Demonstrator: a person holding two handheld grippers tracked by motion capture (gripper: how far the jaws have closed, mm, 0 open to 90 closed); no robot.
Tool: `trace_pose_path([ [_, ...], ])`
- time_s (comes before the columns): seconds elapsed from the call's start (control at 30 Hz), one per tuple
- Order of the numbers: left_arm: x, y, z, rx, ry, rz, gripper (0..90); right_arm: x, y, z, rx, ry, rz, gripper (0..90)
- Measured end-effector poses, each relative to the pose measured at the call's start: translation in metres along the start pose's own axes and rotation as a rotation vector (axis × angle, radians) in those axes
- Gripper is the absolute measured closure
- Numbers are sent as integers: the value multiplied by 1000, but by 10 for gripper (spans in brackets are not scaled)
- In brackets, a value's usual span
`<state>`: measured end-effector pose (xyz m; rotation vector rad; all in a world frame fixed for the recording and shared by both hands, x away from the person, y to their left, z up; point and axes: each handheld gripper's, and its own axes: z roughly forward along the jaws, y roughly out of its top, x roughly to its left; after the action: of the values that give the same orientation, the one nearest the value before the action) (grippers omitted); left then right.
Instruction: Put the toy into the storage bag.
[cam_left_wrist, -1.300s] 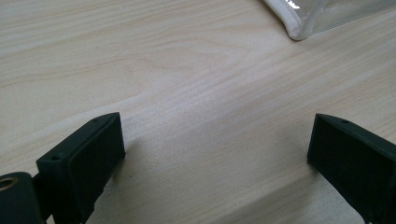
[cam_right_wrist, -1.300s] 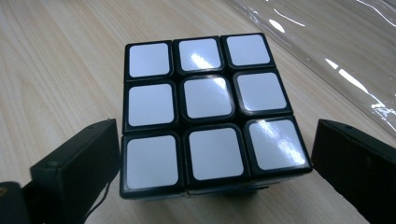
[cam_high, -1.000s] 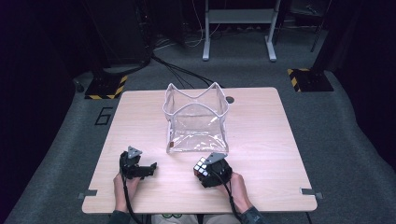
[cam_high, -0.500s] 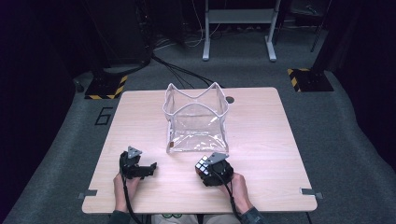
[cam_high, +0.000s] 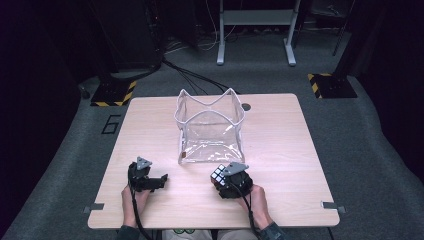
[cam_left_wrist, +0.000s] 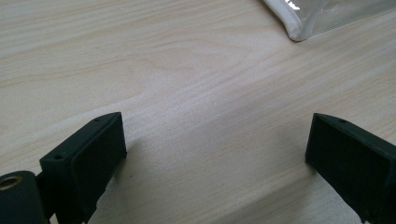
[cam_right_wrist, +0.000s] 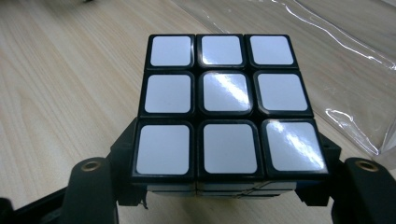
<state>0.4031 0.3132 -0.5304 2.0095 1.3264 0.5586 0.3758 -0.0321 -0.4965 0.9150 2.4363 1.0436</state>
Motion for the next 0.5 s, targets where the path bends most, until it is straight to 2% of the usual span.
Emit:
trace_pose_path([
  [0.1,0,0,0,0,0,0,47,-2,0,-2,-2,-3,0,332],
  [0.27,0,0,0,0,0,-1,47,-2,1,-5,-2,-9,32,332],
  [0.37,0,0,0,-1,2,0,47,-5,1,-6,-20,-13,14,332],
  [0.5,0,0,0,-1,3,0,49,-5,1,-9,-38,-18,17,333],
])
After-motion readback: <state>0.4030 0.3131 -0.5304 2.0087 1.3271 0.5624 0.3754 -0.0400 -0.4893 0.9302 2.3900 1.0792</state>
